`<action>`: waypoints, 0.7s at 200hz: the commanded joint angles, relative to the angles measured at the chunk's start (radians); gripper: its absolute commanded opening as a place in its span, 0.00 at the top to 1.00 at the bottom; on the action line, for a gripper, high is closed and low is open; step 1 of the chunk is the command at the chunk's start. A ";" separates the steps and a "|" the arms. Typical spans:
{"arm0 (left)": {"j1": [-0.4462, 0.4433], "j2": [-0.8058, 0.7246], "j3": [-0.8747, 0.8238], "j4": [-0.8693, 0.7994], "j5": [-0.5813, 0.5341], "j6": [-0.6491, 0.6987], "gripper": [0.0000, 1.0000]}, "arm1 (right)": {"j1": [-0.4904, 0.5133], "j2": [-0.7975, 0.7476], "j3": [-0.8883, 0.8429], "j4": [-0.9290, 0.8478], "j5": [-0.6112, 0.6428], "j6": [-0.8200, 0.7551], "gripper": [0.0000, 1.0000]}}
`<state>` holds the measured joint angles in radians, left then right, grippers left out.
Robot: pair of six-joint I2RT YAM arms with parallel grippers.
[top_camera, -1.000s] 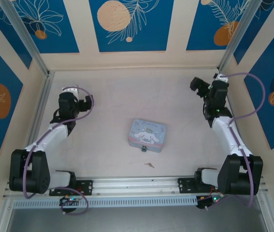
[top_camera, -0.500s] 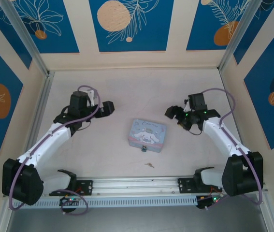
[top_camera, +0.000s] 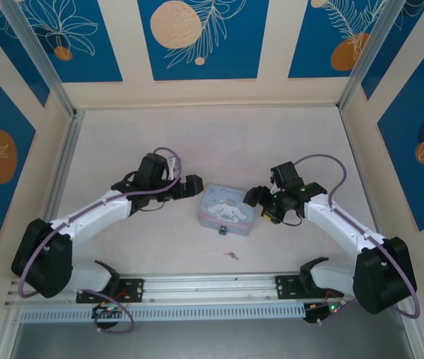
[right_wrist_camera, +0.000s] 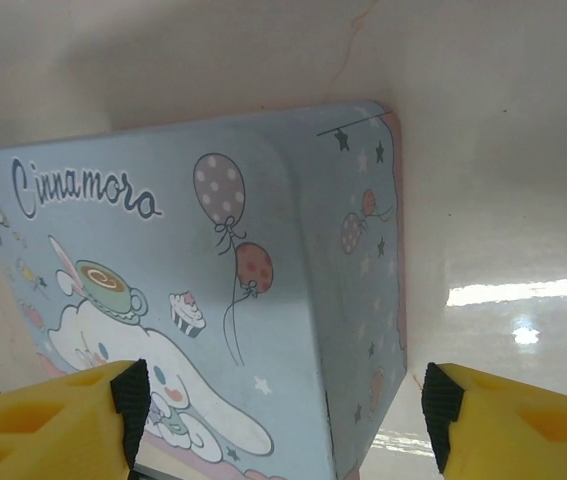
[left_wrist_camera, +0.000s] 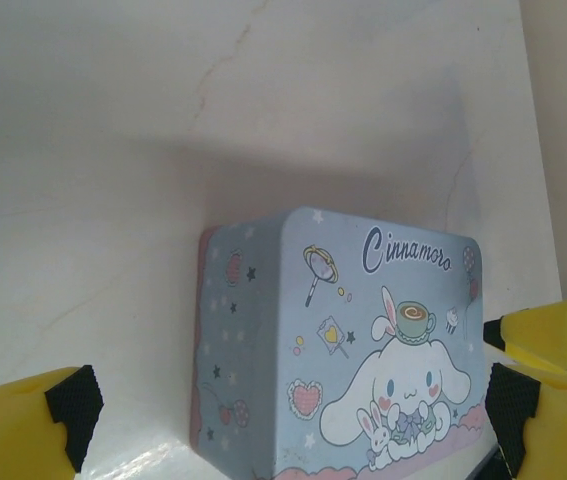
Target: Unlock the padlock with the key
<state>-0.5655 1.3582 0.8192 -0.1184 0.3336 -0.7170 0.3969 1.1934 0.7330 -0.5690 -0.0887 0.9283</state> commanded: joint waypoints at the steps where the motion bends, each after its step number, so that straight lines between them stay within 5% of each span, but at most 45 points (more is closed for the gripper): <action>1: -0.019 0.061 -0.009 0.087 0.060 -0.043 0.00 | 0.024 0.044 0.033 0.027 0.002 0.032 0.28; 76: -0.027 0.248 0.043 0.235 0.151 -0.118 0.00 | 0.049 0.243 0.167 0.105 -0.037 0.034 0.56; 140: -0.009 0.386 0.190 0.226 0.133 -0.091 0.00 | 0.037 0.419 0.332 0.127 -0.031 0.028 0.58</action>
<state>-0.5629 1.6901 0.9245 0.0658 0.4030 -0.8169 0.4271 1.5517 0.9878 -0.4953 -0.0715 0.9531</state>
